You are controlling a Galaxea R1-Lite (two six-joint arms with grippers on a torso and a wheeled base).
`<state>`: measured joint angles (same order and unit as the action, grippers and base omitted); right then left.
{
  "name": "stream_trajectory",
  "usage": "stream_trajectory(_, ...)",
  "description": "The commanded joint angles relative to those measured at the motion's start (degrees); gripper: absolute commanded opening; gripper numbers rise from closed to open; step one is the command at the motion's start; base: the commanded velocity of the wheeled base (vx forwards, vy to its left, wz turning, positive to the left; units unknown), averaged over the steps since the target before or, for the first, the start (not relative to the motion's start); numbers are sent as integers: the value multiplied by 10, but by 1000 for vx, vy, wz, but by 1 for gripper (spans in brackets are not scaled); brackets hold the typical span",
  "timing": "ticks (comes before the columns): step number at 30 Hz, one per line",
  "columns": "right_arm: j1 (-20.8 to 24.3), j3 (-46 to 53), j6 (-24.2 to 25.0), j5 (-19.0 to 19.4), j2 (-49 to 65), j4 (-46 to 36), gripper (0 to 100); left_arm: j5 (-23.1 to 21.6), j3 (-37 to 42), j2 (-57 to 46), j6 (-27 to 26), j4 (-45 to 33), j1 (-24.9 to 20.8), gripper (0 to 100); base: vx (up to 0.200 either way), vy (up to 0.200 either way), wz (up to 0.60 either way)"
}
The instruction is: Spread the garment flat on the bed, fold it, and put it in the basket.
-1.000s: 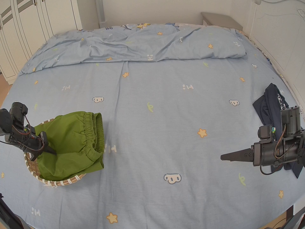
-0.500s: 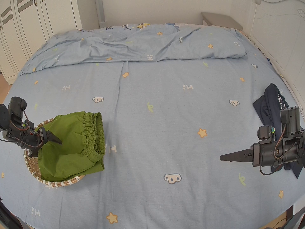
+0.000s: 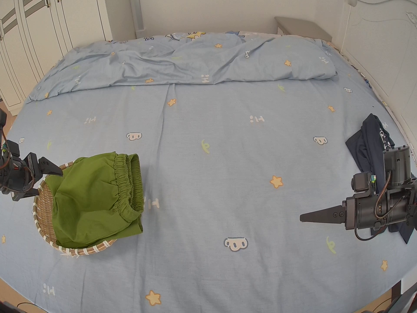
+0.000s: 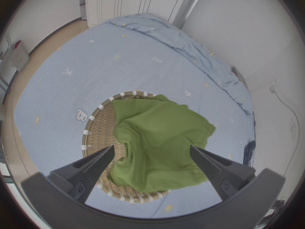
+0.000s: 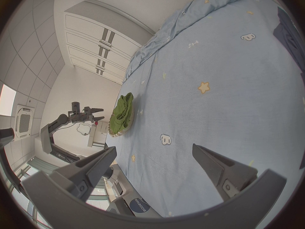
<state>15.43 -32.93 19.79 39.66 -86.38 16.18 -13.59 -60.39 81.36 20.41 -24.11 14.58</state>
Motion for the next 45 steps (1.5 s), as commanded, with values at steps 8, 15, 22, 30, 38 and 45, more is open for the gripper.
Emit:
stream_trajectory(8, 61, 68, -30, -118, 84, 3, 100, 34, 63, -321, 133, -141, -228, 100, 0, 0, 0)
stream_trajectory(15, 87, 175, -33, -158, 250, 1, 100, 80, 173, -463, 134, -149, -235, 100, 0, 0, 0)
stream_trajectory(22, 79, 219, 8, -168, 451, -90, 100, 124, 227, -596, 136, -177, -172, 100, 0, 0, 0)
stream_trajectory(30, 64, 157, 18, -198, 652, -333, 100, 113, 288, -713, 118, -195, -112, 100, 0, 0, 0)
stream_trajectory(38, 29, 188, 11, -199, 699, -346, 100, 113, 389, -791, 92, -127, -137, 100, 0, 0, 0)
stream_trajectory(45, 20, 233, 31, -206, 843, -320, 100, 111, 498, -813, -9, 64, -148, 100, 0, 0, 0)
